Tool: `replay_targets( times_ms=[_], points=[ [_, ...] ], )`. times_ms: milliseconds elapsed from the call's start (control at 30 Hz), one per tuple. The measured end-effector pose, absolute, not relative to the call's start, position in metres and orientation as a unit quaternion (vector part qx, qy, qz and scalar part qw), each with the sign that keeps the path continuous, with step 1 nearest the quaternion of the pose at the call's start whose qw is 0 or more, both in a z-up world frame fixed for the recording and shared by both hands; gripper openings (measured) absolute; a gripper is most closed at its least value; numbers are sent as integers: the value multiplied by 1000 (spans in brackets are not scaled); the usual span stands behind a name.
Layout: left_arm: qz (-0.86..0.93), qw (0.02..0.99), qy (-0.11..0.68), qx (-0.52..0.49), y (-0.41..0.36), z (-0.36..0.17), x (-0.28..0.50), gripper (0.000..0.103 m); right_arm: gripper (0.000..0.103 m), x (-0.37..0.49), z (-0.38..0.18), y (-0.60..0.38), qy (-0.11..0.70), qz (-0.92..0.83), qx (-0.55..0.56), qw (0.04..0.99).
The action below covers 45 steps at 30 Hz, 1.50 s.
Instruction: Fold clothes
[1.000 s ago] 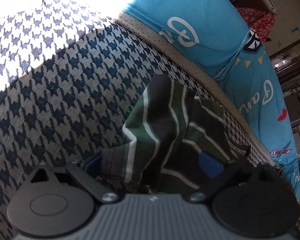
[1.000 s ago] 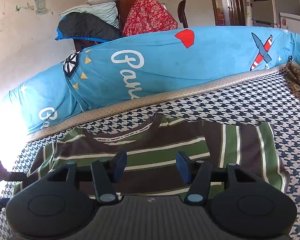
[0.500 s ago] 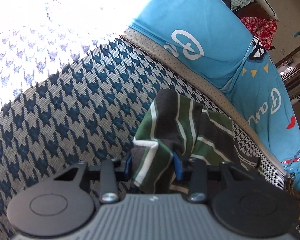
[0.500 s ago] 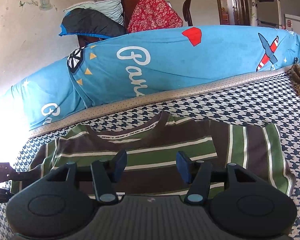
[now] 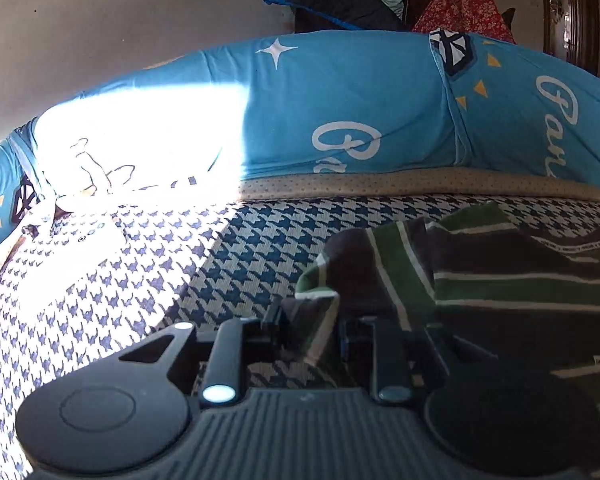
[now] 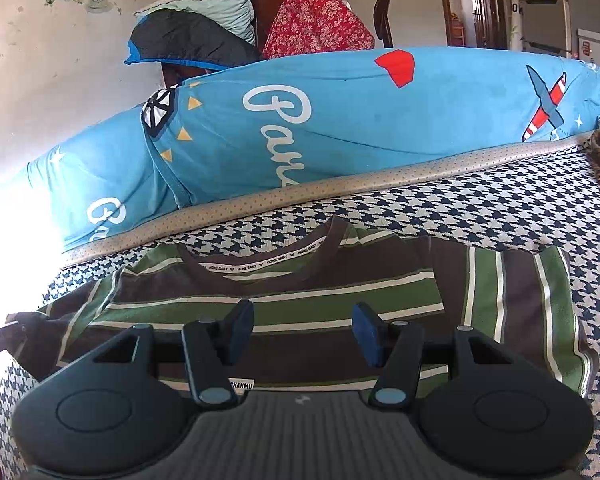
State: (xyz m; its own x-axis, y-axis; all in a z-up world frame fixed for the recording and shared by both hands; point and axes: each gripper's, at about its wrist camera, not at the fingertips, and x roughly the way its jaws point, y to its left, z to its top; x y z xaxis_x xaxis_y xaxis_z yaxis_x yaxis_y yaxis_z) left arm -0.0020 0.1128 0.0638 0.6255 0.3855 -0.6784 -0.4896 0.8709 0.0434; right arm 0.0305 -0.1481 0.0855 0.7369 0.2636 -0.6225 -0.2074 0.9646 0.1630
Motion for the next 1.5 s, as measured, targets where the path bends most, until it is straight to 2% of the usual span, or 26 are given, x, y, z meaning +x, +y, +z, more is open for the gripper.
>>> replay_targets(
  times_ms=[100,200,233,367,633,733,767,800,833,1033,1067,1133,1167,1300,1500],
  points=[
    [246,880,369,-171,142,60,-8,35,54,32,84,-147,346,128,39,929],
    [224,862,368,-265,168,55,-15,56,54,31,84,-146,348,132,36,928],
    [215,857,367,-289,174,53,-16,59,54,31,84,-146,348,133,34,928],
    [206,848,359,-331,185,48,-18,76,54,29,83,-141,347,136,25,928],
    [203,855,347,-327,184,43,-2,75,54,26,78,-129,352,152,13,924],
    [199,857,344,-327,183,44,5,51,54,25,78,-127,353,155,10,923],
    [191,858,343,-331,183,44,7,38,54,25,77,-127,353,156,8,923],
    [183,859,341,-334,182,44,8,32,54,25,77,-127,353,157,6,922],
    [173,865,339,-327,177,46,9,31,54,25,76,-127,354,157,4,922],
    [39,924,328,-194,110,69,20,31,54,28,75,-127,357,156,3,921],
    [12,931,323,-172,99,73,19,34,54,28,75,-127,357,157,2,921],
    [-37,941,310,-132,76,82,14,45,54,28,75,-125,357,160,0,921],
    [-44,942,308,-125,71,83,12,49,54,28,75,-125,356,161,-1,920],
    [-31,943,313,-105,66,83,10,50,54,28,74,-124,357,160,-3,920],
    [7,935,321,-148,98,77,13,62,54,29,74,-123,361,161,-3,919]
  ],
)
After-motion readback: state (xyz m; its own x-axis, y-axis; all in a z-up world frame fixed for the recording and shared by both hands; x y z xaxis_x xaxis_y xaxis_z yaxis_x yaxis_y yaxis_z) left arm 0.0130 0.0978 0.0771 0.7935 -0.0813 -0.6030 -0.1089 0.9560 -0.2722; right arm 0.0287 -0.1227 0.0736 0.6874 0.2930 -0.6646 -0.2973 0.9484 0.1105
